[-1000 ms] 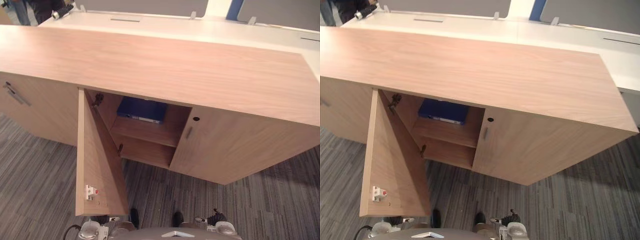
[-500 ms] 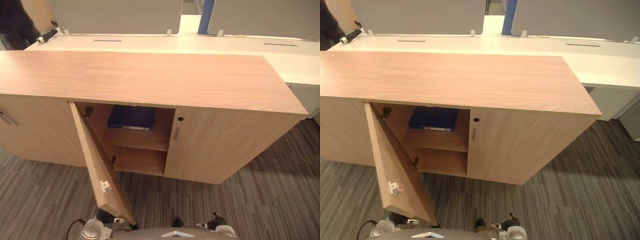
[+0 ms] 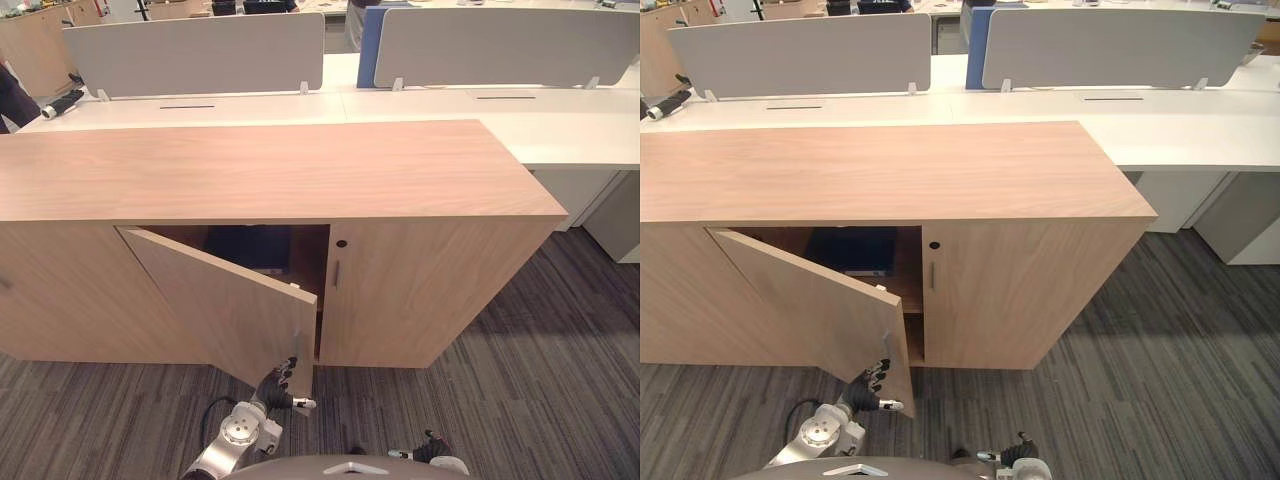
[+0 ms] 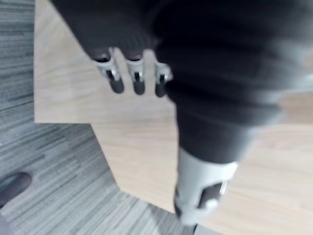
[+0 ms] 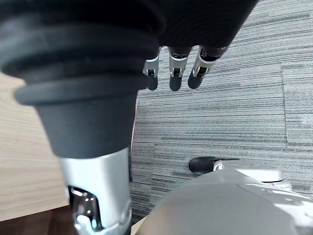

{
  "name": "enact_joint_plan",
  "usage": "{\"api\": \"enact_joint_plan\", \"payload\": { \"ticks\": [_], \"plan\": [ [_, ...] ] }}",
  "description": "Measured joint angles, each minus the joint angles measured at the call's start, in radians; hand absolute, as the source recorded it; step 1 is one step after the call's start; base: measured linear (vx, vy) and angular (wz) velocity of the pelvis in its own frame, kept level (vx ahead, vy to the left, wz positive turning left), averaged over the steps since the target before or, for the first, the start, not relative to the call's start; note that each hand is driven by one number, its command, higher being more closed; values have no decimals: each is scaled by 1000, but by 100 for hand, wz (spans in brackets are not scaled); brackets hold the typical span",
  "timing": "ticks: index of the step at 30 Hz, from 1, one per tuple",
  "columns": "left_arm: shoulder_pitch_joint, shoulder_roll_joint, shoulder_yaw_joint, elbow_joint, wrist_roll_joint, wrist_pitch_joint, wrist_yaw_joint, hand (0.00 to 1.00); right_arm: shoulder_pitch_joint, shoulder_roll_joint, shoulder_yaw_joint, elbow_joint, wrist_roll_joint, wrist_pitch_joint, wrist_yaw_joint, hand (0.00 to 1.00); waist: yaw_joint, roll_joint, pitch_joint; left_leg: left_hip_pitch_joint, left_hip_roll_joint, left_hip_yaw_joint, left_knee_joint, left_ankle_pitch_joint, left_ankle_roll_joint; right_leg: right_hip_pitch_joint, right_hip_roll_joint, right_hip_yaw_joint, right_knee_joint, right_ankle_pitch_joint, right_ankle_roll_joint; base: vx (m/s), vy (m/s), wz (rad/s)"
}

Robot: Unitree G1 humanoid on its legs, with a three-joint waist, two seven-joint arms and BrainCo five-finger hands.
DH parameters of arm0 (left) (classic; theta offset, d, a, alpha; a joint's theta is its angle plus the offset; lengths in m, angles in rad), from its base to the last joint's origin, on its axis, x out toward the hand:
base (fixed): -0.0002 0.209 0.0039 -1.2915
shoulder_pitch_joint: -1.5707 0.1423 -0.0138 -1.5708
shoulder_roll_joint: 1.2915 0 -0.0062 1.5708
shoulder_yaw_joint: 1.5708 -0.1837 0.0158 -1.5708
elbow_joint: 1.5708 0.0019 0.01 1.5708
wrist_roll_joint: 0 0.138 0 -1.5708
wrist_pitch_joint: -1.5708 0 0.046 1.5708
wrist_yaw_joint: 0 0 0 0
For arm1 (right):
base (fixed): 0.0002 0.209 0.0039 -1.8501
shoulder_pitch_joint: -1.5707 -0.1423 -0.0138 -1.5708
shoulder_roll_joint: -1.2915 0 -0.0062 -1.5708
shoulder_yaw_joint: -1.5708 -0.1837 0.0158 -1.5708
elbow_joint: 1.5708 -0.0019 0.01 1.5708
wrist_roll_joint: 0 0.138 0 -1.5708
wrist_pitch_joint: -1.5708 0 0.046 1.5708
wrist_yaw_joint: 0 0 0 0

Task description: Walk over to the cabinet, pick up the folder, carry it to the office cabinet, place the folder inside the office cabinet, then close the office cabinet door

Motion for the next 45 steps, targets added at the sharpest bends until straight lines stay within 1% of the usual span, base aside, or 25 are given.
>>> {"api": "enact_joint_plan", "payload": {
  "ticks": [5, 11, 13, 15, 17, 18, 19, 24, 26, 29, 38, 40, 45],
  "plan": [
    [3, 7, 35, 5, 2, 0, 1, 0, 0, -2, 6, 4, 0, 1, 0, 0, 3, 4, -3, 3, -1, -2, 0, -8, 3, 9, 0, -4, -8, -4, 3, 47, -2, 1],
    [27, 22, 168, 30, 16, 2, 16, 0, -3, -1, 14, 6, 0, 5, 1, 0, 7, -1, -5, 4, -4, -10, 0, -10, 9, 17, -1, -16, -9, -6, 5, 45, -7, 4],
    [31, 32, 212, 69, 22, 4, 28, 0, -3, 0, 14, 8, 0, 7, 1, 0, 14, -4, -5, 4, -4, -13, 0, -11, 10, 19, -1, -21, -10, -7, 6, 37, -14, 4],
    [34, 32, 247, 99, 24, 7, 31, 0, -4, 0, 13, 13, 0, 12, 1, 0, 15, -8, -6, 4, -7, -29, 0, -11, 10, 28, -3, -40, -13, -8, 6, 18, -19, 19],
    [36, 32, 260, 113, 24, 8, 31, 0, -5, 0, 13, 16, 0, 14, 1, 0, 18, -12, -9, 3, -7, -37, 0, -11, 10, 31, -4, -45, -12, -10, 6, 5, -21, 16],
    [37, 29, 277, 135, 28, 9, 31, 0, -8, 0, 13, 26, 0, 14, 1, 0, 26, -14, -10, 3, -8, -38, 0, -11, 10, 31, -4, -46, -12, -13, 6, -3, -17, 3],
    [42, 30, 292, 156, 40, 10, 33, 0, -12, 0, 12, 36, 0, 15, 1, 0, 28, -16, -10, 3, -8, -39, 0, -11, 11, 31, -5, -48, -10, -16, 5, 0, 0, 0],
    [47, 28, 365, 250, 62, 16, 57, 0, -16, 0, 0, 43, 1, 14, 1, 0, 28, -17, -11, 3, -10, -47, 0, -10, 12, 31, -7, -56, -2, -23, 4, -17, -14, 5],
    [52, 28, 393, 264, 63, 17, 71, 0, -16, 2, -10, 44, 1, 14, 1, 0, 28, -18, -10, 1, -12, -56, -1, -9, 13, 31, -10, -65, 1, -31, 1, -25, -13, 11],
    [51, 28, 410, 286, 63, 17, 72, 0, -16, 2, -11, 44, 2, 14, 2, 0, 28, -19, -11, 1, -14, -62, -1, -9, 13, 33, -13, -71, 1, -35, 4, -17, -5, 8],
    [59, 26, 522, 360, 101, 24, 79, 0, -20, 2, -25, 53, 2, 13, 7, 0, 37, -22, -10, -4, -17, -63, -1, -14, 12, 32, -16, -72, 2, -34, 3, -1, 0, 0],
    [64, 24, 549, 382, 101, 32, 94, 0, -21, 2, -28, 57, 1, 13, 8, 0, 37, -22, -10, -4, -17, -63, -1, -13, 15, 32, -16, -72, 2, -33, 4, 0, 0, 0],
    [72, 15, 598, 408, 102, 41, 96, 0, -34, 3, -45, 82, 2, 13, 8, 0, 43, -25, -8, -5, -17, -64, -1, -14, 15, 32, -16, -74, 2, -33, 5, 0, 0, 0]
  ]
}}
